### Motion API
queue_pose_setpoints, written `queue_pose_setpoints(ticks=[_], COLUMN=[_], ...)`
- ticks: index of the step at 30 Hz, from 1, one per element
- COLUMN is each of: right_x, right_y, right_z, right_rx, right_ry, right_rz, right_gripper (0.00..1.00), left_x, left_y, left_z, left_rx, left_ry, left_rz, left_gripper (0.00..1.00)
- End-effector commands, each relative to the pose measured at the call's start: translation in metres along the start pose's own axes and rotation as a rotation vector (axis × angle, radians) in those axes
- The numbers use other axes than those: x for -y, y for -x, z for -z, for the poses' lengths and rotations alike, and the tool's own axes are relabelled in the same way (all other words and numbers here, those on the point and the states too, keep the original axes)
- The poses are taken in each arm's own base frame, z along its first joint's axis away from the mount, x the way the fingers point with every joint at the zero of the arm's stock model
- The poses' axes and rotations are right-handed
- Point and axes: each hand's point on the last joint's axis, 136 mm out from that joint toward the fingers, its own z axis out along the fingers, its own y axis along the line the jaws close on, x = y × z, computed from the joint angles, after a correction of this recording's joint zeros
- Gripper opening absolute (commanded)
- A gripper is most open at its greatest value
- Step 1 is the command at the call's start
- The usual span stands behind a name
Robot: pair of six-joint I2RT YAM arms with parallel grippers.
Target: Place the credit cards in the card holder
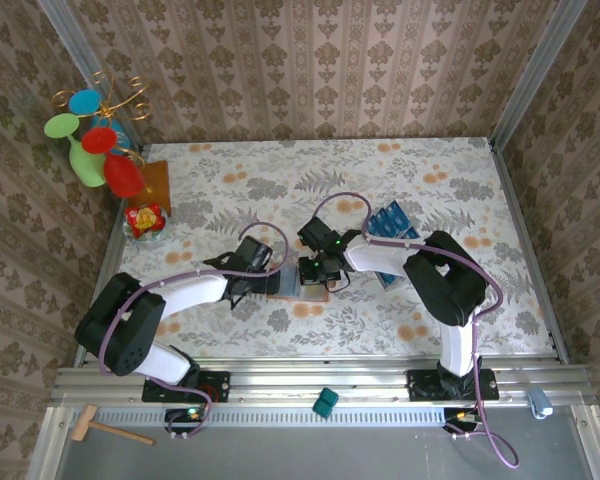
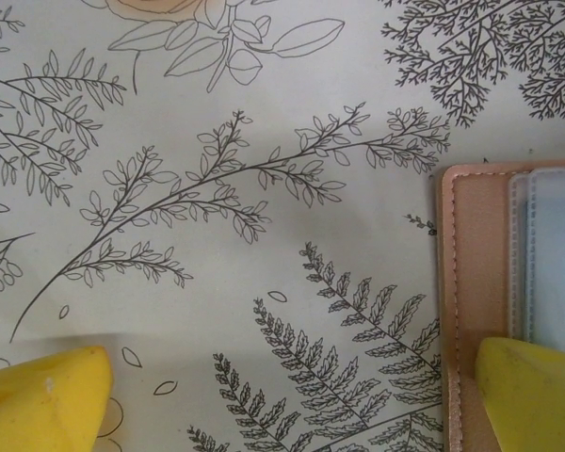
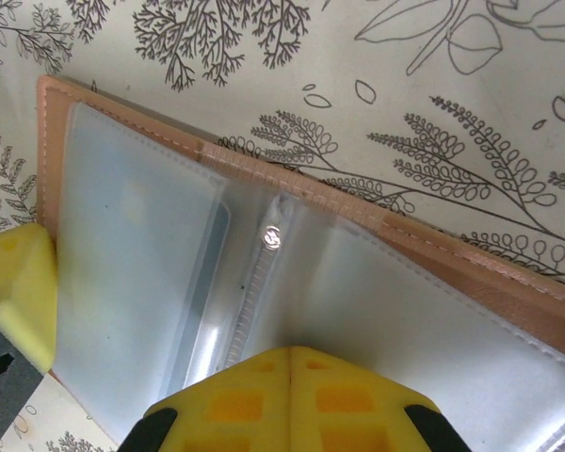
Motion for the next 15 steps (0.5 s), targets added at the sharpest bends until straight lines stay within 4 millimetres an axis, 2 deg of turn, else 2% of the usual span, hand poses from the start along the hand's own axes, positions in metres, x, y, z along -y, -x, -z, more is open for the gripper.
queue_pose_setpoints(ticks=[1, 6, 15], right_x=[0.011, 0.006, -0.004], right_y=[-0.01, -0.003, 0.014], right_z=[-0.002, 0.005, 0.041], right_rx=[-0.018, -0.007, 0.048], right_ry=[-0.035, -0.022, -0.013], right_rz=[0.014, 0.026, 0.058], right_gripper=[0.0, 0.0, 0.01], left_x=[-0.009, -0.011, -0.02], left_y=[-0.012, -0.011, 0.003], left_z=[-0.001, 0.002, 0.023], left_rx=[-0.018, -0.008, 0.051], left_ry=[0.04, 0.045, 0.077], left_rz=[0.012, 0.02, 0.037], left_gripper=[1.0, 1.0, 1.0])
